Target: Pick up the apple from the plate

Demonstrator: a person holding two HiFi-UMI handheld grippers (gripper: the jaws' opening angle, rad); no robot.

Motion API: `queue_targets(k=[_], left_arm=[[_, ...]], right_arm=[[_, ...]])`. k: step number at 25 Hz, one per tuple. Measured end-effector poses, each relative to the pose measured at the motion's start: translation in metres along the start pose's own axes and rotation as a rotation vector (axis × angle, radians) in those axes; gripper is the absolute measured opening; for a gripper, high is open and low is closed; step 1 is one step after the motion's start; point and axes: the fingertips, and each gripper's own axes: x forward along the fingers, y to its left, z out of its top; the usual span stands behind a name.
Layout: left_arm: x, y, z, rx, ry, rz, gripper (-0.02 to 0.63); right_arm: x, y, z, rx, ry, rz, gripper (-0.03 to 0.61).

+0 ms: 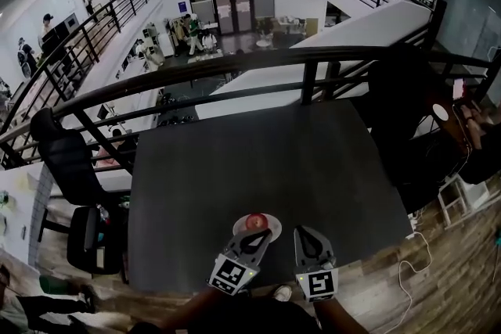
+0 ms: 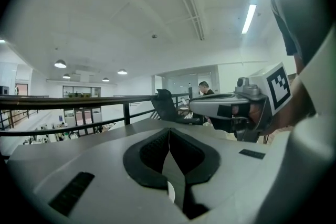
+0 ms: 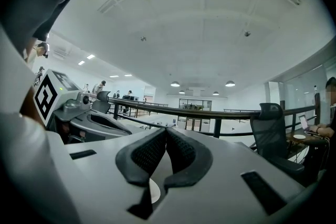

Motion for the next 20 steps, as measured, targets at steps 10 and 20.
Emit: queue_targets(k=[10, 20], left_arm=[[0.0, 0.031, -0.018, -0.009, 0.039, 0.009, 0.023], [0.012, 0.05, -0.058, -0.076, 0.085, -0.011, 0.177]], right_arm=[[0.02, 0.011, -0.012, 0.032, 0.044, -0.01, 0.024], [0.037, 0.011, -0.04, 0.061, 0.123, -0.023, 0.025]])
